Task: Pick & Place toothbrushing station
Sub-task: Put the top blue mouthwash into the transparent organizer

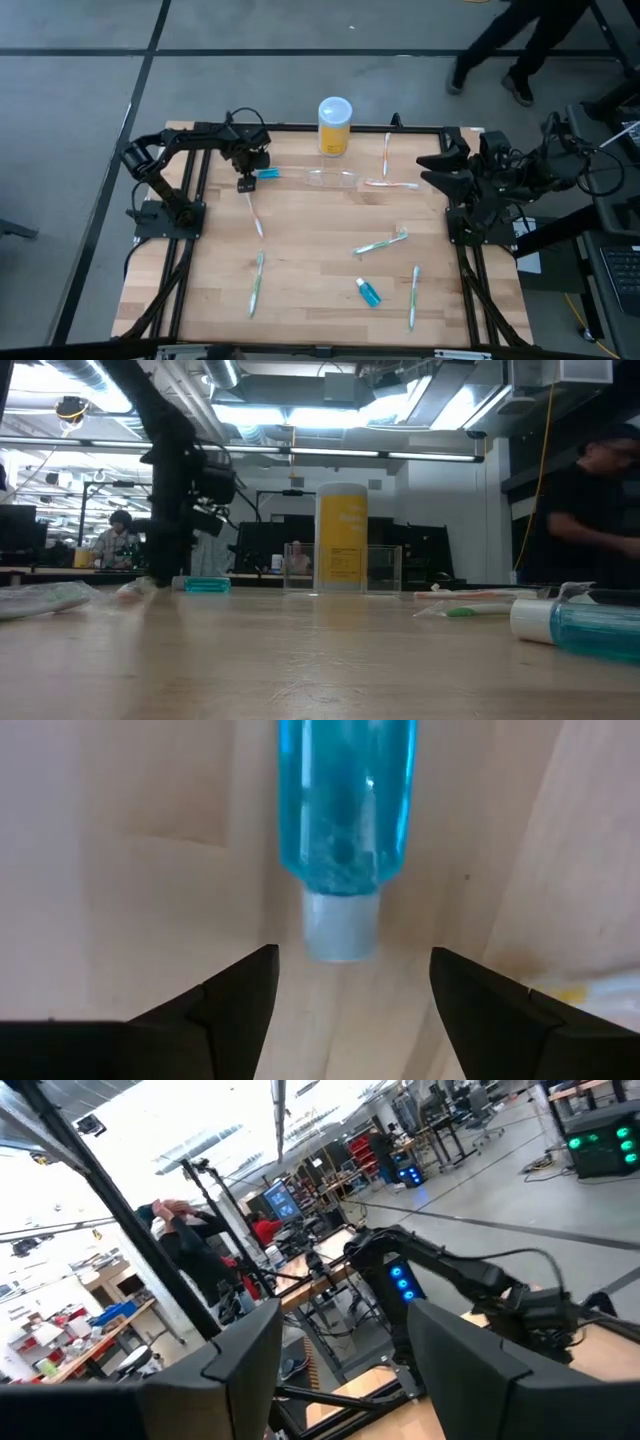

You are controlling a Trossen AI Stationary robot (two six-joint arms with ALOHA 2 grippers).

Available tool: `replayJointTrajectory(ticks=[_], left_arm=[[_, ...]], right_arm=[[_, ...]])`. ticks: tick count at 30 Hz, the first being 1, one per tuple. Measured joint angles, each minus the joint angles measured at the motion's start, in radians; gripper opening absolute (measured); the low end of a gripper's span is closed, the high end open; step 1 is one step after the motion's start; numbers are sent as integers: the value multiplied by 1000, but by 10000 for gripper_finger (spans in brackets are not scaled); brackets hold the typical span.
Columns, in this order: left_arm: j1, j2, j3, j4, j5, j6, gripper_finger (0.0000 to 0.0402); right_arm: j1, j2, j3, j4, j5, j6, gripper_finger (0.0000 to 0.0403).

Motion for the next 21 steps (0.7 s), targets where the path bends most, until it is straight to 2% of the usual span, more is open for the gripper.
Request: replayJointTrajectory(ticks=[10,21], left_arm=[[-38,-8,-53,94,-9,-74,233],[9,-11,-55,141,29,-69,216]], right_arm=[[0,0,0,8,8,8,220],[0,11,0,31,8,0,220]])
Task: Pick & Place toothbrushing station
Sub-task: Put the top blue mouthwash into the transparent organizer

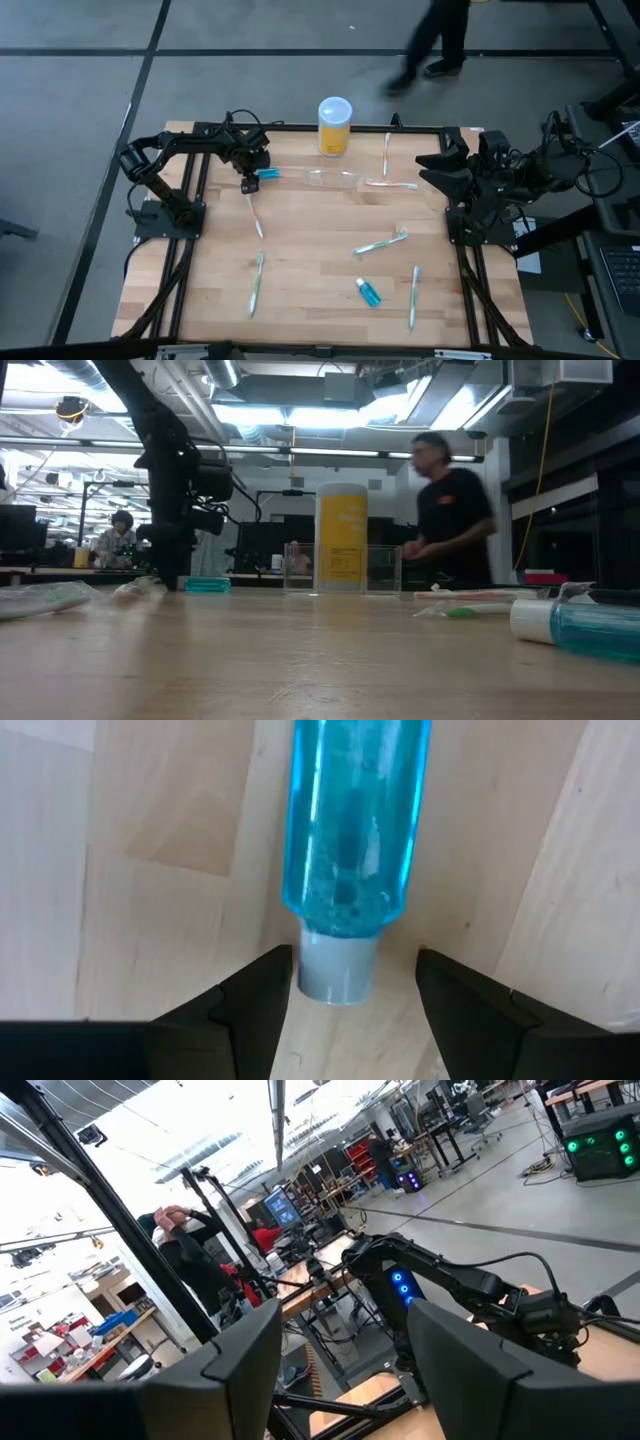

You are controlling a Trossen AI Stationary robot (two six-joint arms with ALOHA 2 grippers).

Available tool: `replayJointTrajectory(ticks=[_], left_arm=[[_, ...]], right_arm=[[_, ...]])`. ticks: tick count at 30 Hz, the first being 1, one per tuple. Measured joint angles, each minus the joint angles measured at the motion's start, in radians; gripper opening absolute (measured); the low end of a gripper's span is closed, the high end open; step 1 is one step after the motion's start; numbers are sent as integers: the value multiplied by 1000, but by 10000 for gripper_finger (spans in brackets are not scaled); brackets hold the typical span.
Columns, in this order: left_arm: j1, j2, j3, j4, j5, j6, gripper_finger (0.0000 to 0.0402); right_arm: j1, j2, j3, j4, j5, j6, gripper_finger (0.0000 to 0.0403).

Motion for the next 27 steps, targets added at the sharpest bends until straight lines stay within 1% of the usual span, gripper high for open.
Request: replayJointTrajectory(ticks=[4,7,10,13,18,19,21,24,27], left_arm=[[2,0,0,19,5,-5,213],[2,0,-7,30,4,-10,194],[2,-2,-18,36,0,-37,152],[2,-2,-19,32,10,-73,95],[5,-4,-21,29,60,-155,92],[6,-9,-21,26,81,-168,92],[7,-24,-22,25,175,-196,92],[0,-58,-30,-9,374,-258,92],[4,-109,-24,30,547,-346,92]], right_arm=[[0,5,0,7,0,0,220],[0,10,0,10,1,0,220],[0,17,0,21,1,-2,220],[0,23,0,32,1,-16,220],[0,26,0,46,1,-26,220],[0,26,0,48,1,-27,220],[0,26,0,53,1,-32,220],[0,32,0,70,2,-45,220],[0,42,0,74,2,-61,220]])
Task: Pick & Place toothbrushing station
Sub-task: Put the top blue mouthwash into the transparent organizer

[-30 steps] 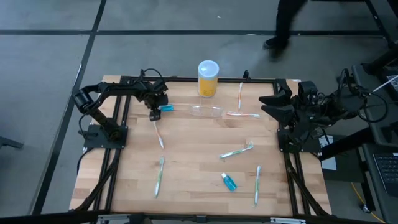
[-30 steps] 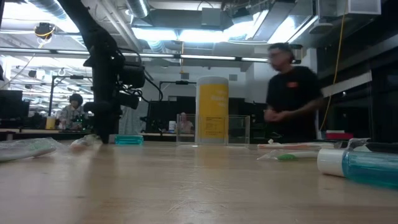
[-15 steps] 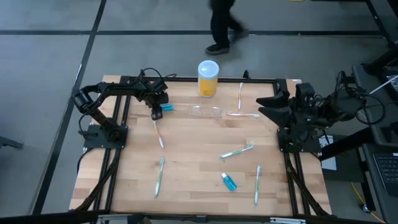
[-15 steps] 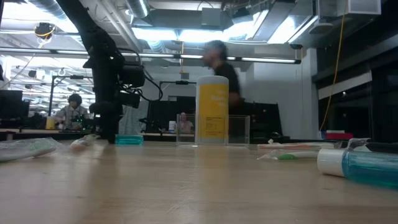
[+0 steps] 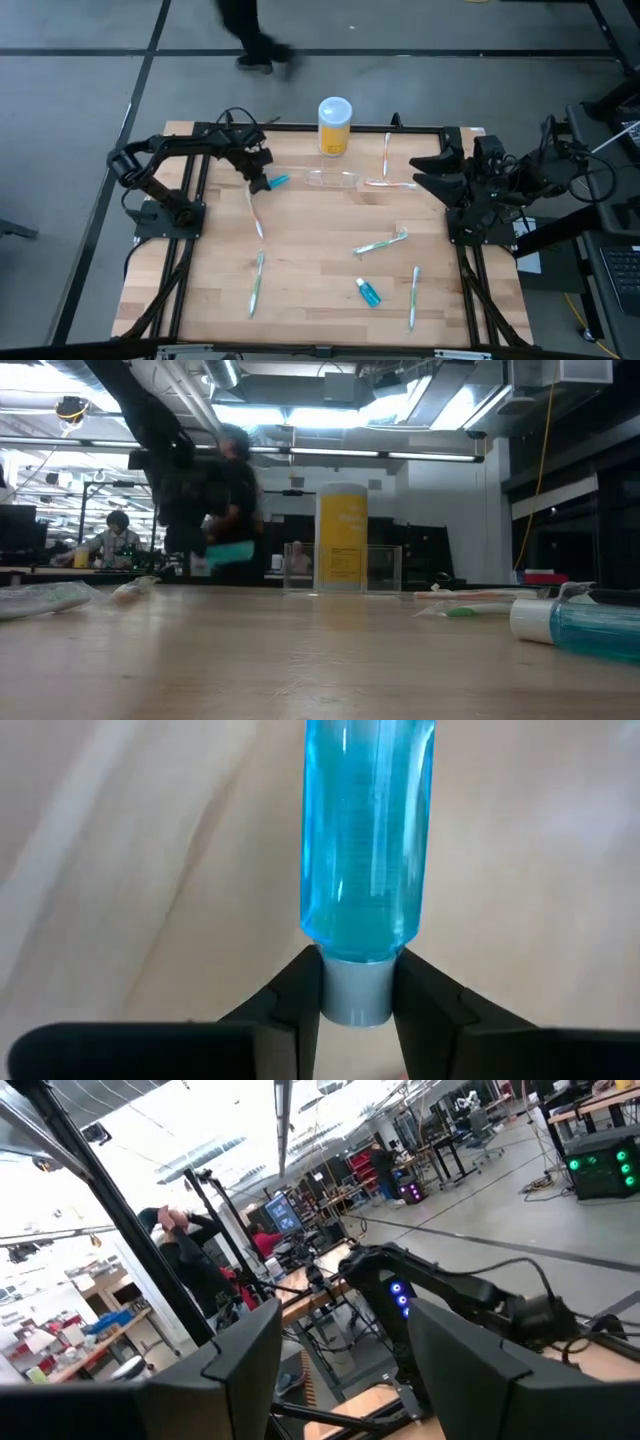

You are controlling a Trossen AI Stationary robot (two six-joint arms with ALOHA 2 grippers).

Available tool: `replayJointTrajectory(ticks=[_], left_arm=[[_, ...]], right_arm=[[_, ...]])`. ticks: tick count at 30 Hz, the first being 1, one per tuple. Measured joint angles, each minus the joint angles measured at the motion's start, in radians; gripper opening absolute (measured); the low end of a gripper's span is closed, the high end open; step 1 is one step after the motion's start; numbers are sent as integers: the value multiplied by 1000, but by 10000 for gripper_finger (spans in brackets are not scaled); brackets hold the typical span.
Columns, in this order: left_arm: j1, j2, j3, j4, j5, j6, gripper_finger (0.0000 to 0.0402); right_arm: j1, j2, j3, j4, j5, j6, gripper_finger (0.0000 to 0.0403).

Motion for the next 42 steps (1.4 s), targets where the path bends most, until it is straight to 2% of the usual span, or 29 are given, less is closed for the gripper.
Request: replayJointTrajectory(ticks=[6,9,12,16,19,21,27,33,37,42], left_arm=[[-4,-121,-1,83,284,-217,92],[-21,-202,-1,246,409,-392,92],[-44,-281,-1,507,427,-632,92],[-90,-346,-1,957,283,-1005,92],[-144,-355,1,1253,63,-1207,92],[-184,-353,1,1367,-90,-1261,92],[-336,-348,1,1406,-488,-1280,92],[-449,-295,8,1607,-724,-1320,92],[-513,-229,69,1689,-812,-1308,92],[-566,-120,188,1688,-821,-1281,92]], right_arm=[[0,12,0,-1,12,-28,220],[0,19,0,-2,41,-63,220],[0,35,0,-8,89,-137,220],[0,62,0,-9,144,-253,220],[0,82,0,-12,203,-354,220],[0,93,0,-15,230,-433,220],[-23,125,0,-16,311,-644,220],[-55,179,0,-18,395,-790,220],[-91,199,0,-12,376,-784,220],[-134,232,0,71,303,-820,220]])
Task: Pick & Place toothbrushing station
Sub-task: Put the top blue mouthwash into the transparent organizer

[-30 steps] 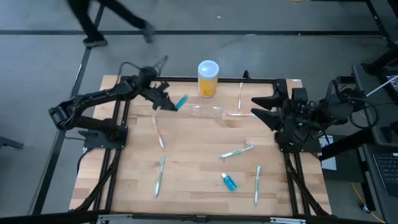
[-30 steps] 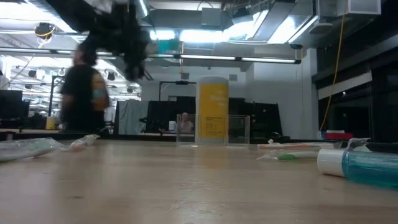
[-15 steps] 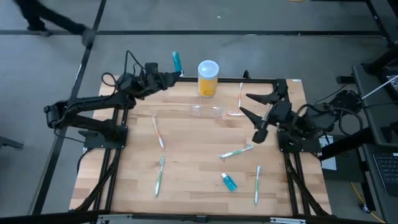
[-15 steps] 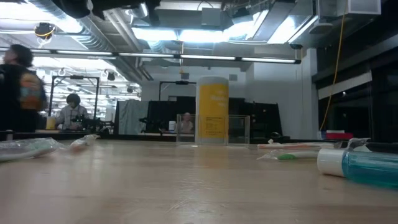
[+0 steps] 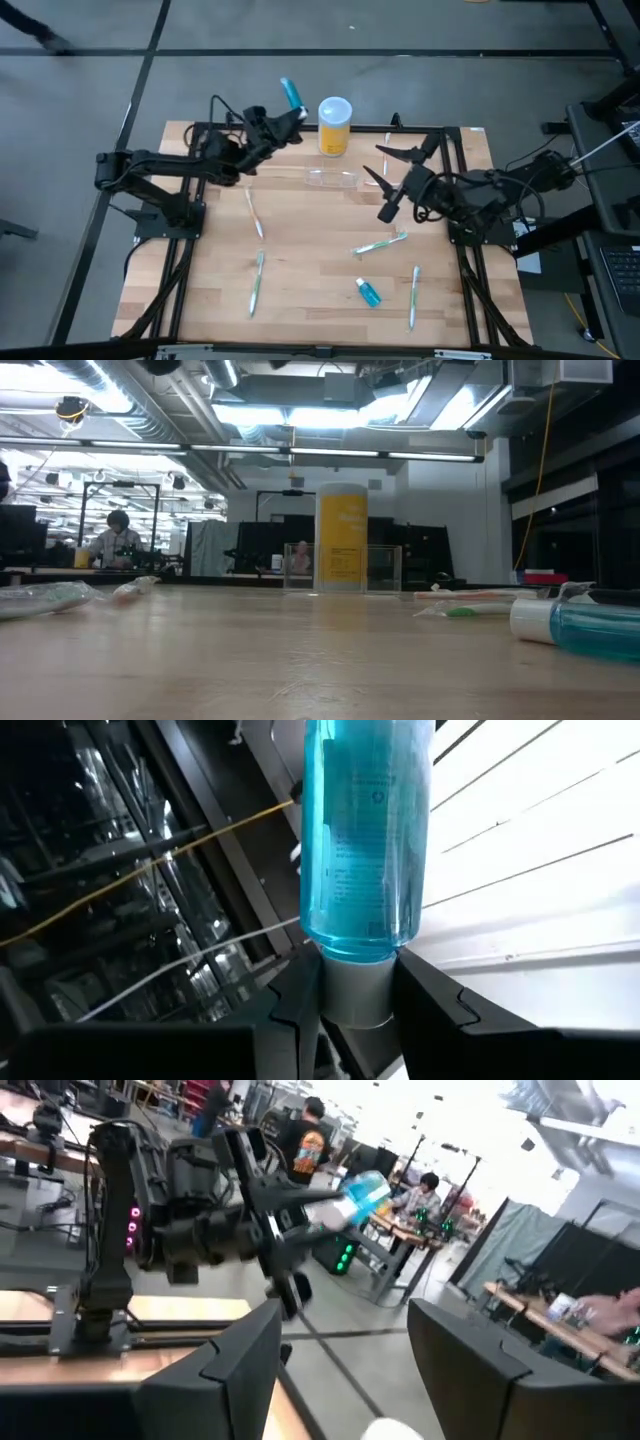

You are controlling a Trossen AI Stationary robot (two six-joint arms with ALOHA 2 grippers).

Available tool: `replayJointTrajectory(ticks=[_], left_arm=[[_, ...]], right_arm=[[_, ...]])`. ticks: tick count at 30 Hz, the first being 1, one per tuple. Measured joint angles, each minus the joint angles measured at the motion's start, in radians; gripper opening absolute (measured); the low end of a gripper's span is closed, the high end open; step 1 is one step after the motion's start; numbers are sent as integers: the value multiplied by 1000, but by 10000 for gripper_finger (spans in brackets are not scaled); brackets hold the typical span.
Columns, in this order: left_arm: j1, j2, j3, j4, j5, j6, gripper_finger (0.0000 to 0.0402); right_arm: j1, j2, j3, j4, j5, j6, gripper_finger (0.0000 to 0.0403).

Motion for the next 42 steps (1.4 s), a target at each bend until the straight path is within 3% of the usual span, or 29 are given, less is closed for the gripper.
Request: replayJointTrajectory(ticks=[7,28,42], left_arm=[[-23,121,122,3,46,10,92],[-66,268,313,-50,11,-76,92],[-65,268,320,-109,21,-124,92]], right_arm=[[-20,62,0,174,-7,-187,220],[-136,91,0,287,-18,-208,220],[-198,141,0,294,-22,-154,267]])
